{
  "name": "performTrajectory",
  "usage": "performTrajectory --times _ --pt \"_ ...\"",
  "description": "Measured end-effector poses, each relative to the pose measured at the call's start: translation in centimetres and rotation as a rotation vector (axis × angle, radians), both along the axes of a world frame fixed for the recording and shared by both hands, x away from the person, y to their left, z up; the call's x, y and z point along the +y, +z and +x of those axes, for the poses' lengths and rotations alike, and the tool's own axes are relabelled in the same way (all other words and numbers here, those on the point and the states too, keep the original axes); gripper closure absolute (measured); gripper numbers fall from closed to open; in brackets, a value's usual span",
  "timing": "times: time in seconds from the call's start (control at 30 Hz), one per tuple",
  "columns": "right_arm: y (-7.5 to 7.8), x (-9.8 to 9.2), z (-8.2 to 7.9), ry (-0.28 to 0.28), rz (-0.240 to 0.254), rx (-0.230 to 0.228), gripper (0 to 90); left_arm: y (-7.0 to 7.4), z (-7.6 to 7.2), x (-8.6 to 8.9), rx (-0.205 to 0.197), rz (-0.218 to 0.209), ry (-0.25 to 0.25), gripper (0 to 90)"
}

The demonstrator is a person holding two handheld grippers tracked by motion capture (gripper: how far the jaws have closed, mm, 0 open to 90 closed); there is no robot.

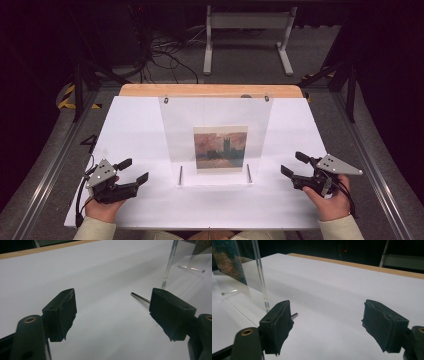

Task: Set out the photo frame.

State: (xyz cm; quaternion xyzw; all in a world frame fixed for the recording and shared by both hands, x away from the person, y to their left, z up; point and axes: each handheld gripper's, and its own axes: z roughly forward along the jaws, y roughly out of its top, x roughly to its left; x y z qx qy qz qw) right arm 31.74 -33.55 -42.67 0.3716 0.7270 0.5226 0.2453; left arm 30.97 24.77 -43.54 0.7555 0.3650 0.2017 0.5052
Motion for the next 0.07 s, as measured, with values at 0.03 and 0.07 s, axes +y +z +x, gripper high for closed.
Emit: performTrajectory --times 0.03,0.07 --pt "-0.01 0.01 0.00 -0.001 0.000 0.004 22.6 0.10 -0.10 -0.09 -0.018 0.004 -0.007 22.3" --pt "-0.02 0.02 0.03 -0.001 0.000 0.002 22.6 0.16 -0.16 -0.16 -0.027 0.008 -0.014 22.2"
